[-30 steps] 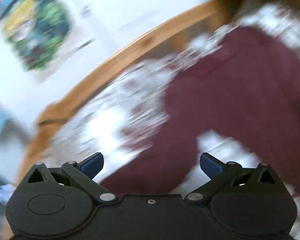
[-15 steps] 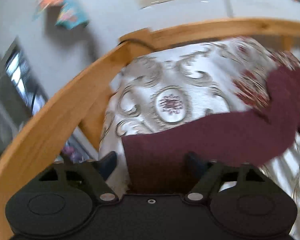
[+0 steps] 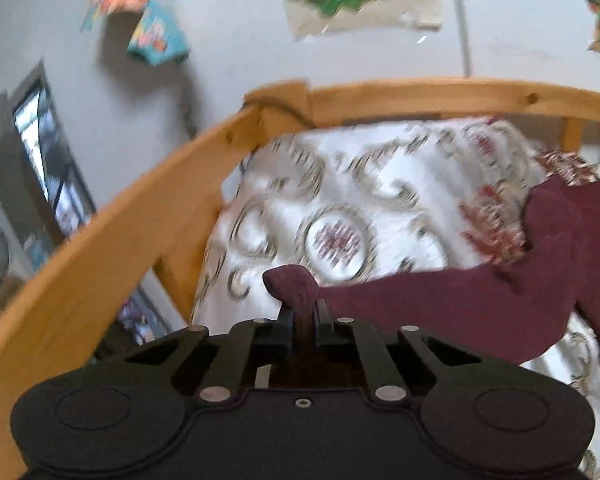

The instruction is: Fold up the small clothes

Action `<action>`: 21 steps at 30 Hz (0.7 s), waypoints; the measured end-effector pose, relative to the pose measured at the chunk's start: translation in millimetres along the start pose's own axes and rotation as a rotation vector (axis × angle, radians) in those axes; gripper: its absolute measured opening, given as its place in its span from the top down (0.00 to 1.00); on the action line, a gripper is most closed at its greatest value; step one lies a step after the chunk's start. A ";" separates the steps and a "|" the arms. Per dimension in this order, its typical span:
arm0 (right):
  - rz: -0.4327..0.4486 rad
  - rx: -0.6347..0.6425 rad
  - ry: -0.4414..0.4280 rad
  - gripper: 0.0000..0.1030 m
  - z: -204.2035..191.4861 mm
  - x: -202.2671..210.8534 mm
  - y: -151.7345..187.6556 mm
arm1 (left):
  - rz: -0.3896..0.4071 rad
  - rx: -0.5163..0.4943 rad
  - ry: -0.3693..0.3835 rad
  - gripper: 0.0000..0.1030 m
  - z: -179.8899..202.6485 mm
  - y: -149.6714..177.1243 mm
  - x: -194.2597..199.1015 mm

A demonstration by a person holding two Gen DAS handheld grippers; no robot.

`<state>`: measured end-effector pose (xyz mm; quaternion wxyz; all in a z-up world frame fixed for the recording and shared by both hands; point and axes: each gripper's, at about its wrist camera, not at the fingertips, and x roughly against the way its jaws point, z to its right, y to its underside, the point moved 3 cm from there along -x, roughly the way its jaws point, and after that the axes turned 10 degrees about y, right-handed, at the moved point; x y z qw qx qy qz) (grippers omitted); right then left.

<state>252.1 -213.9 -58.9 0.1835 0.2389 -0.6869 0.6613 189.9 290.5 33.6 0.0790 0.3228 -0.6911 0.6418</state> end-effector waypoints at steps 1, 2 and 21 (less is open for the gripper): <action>0.002 -0.003 -0.002 0.00 0.2 0.8 -0.4 | 0.016 -0.011 0.009 0.91 4.4 -5.3 5.8; 0.006 -0.007 -0.006 0.00 0.4 1.9 -1.0 | 0.032 -0.021 0.021 0.91 9.2 -11.6 11.8; 0.078 -0.119 -0.061 0.00 18.9 27.4 -16.2 | 0.274 -0.256 0.688 0.91 251.9 -82.9 129.9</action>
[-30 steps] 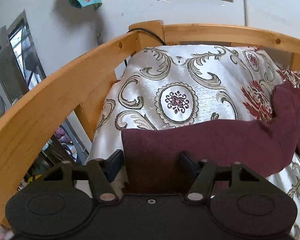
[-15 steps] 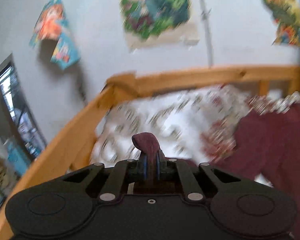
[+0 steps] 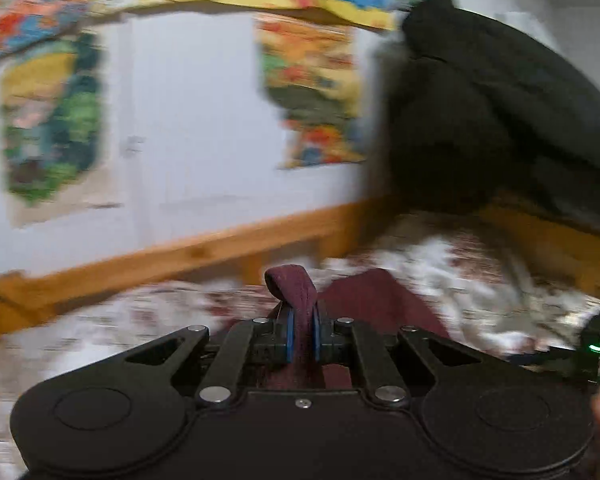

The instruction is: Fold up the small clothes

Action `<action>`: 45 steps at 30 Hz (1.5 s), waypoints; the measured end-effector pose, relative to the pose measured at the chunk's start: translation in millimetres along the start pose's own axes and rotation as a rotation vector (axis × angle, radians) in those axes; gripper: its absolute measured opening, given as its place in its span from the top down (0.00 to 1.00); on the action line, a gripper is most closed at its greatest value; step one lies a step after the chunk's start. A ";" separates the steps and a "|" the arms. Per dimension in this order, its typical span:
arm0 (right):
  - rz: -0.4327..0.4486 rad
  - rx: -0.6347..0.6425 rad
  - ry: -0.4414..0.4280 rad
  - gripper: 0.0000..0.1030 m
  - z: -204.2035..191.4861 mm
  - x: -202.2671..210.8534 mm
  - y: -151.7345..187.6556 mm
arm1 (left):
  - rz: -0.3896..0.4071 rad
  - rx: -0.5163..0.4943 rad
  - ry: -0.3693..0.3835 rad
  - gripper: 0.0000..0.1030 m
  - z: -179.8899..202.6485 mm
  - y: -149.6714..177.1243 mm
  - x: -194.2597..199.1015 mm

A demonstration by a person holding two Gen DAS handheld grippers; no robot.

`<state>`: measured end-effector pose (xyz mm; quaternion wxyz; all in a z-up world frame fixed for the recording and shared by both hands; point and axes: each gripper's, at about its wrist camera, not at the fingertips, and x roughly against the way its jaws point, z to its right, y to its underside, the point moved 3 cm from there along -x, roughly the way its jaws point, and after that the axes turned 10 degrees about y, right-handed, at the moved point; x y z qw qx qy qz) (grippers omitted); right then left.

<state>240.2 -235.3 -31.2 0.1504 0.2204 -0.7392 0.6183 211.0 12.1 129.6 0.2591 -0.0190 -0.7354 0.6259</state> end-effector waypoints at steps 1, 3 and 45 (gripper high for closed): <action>0.001 -0.012 0.005 0.00 3.4 1.2 -1.4 | -0.002 -0.013 0.026 0.91 13.7 5.8 -10.5; 0.002 -0.038 0.013 0.00 10.1 3.0 -3.4 | -0.025 -0.018 0.092 0.91 39.5 19.4 -36.9; -0.131 0.105 -0.076 0.00 -30.2 -36.3 21.9 | -0.182 0.370 -0.205 0.51 -142.5 166.3 -140.1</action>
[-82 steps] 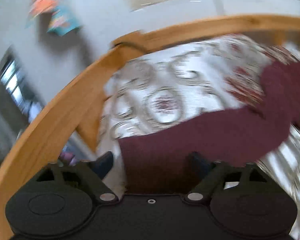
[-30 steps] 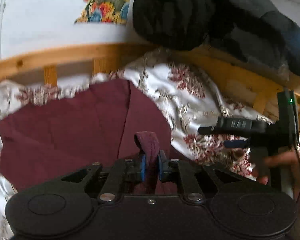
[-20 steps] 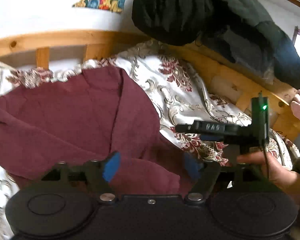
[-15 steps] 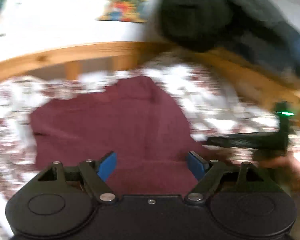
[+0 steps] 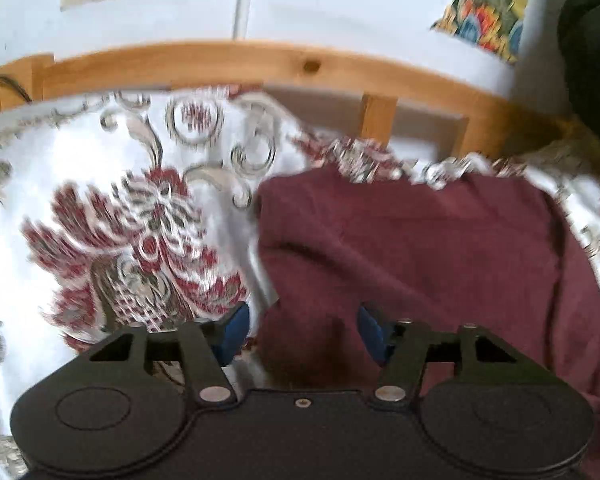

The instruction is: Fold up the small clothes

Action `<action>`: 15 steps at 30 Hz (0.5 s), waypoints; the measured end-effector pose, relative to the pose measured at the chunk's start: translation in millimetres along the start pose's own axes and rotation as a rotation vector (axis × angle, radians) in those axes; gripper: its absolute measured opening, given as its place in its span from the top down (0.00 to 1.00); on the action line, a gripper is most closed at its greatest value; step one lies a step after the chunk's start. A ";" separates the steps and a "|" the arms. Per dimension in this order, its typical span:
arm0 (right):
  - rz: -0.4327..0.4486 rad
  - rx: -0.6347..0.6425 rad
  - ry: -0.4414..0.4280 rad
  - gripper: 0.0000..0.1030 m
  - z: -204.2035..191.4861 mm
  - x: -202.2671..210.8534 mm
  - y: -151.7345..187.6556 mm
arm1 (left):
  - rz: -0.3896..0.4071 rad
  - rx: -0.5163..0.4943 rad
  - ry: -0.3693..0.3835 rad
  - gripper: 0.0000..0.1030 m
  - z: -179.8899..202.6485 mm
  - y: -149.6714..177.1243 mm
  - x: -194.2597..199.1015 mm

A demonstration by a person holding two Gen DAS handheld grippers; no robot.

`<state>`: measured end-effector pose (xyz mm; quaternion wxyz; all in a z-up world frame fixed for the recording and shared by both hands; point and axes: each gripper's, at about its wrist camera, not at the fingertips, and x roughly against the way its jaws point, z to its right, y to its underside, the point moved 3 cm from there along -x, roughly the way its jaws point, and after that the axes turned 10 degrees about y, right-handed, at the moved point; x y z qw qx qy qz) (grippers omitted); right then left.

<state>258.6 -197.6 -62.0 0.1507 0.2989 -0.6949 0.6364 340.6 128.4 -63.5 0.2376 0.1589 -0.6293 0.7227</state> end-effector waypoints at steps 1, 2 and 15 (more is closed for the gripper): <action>-0.003 0.002 -0.004 0.00 -0.6 -0.9 0.8 | -0.017 0.010 0.004 0.72 -3.5 2.9 -7.7; -0.006 0.005 -0.008 0.00 -1.4 -1.8 1.4 | -0.024 0.015 -0.003 0.86 -6.3 7.4 -11.7; -0.053 0.080 -0.012 0.00 -15.5 -15.5 5.5 | 0.043 0.290 -0.081 0.84 -49.1 10.7 7.5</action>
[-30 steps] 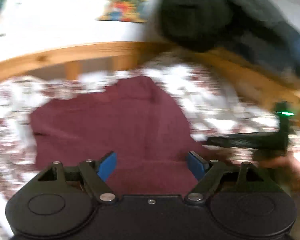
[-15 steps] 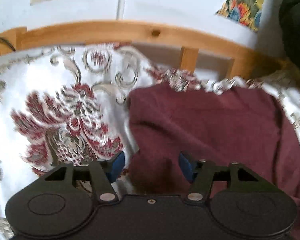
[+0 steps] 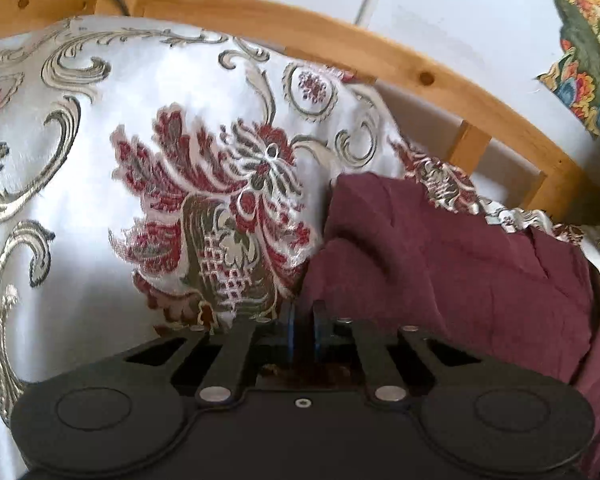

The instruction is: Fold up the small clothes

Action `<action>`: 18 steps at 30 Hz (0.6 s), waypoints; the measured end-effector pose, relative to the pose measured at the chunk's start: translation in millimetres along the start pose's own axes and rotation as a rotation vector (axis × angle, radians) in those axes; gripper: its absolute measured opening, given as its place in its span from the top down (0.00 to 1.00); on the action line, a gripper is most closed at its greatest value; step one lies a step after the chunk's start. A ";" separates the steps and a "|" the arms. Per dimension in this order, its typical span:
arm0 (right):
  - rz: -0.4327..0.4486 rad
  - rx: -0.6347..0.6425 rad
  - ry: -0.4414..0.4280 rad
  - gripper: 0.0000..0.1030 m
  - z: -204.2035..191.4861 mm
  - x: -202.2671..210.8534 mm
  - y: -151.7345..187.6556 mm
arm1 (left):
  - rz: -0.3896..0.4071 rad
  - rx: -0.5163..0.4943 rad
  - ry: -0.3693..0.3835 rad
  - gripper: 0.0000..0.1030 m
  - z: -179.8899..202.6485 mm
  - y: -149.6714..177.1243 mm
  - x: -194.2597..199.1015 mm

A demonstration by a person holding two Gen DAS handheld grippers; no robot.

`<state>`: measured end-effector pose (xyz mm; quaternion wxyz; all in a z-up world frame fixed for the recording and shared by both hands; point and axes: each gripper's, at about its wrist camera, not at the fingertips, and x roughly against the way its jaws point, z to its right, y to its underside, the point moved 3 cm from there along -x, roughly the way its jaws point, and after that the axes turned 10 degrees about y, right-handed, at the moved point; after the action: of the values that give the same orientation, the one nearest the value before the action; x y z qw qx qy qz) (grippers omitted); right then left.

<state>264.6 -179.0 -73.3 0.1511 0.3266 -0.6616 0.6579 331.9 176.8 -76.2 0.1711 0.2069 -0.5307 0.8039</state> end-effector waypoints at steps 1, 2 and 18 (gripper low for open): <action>0.003 0.008 0.001 0.00 -0.9 0.6 0.5 | 0.011 -0.019 -0.009 0.77 2.6 -1.3 1.5; 0.006 0.014 0.000 0.00 -1.4 1.5 0.5 | 0.028 -0.041 -0.011 0.75 5.7 -3.5 3.2; 0.032 0.081 0.009 0.00 -15.2 3.2 6.8 | -0.004 -0.136 0.083 0.93 17.6 -63.0 -62.0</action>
<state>254.4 -165.5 -75.1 0.1304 0.3189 -0.6387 0.6880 418.8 180.9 -52.6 0.2081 0.1626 -0.5760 0.7736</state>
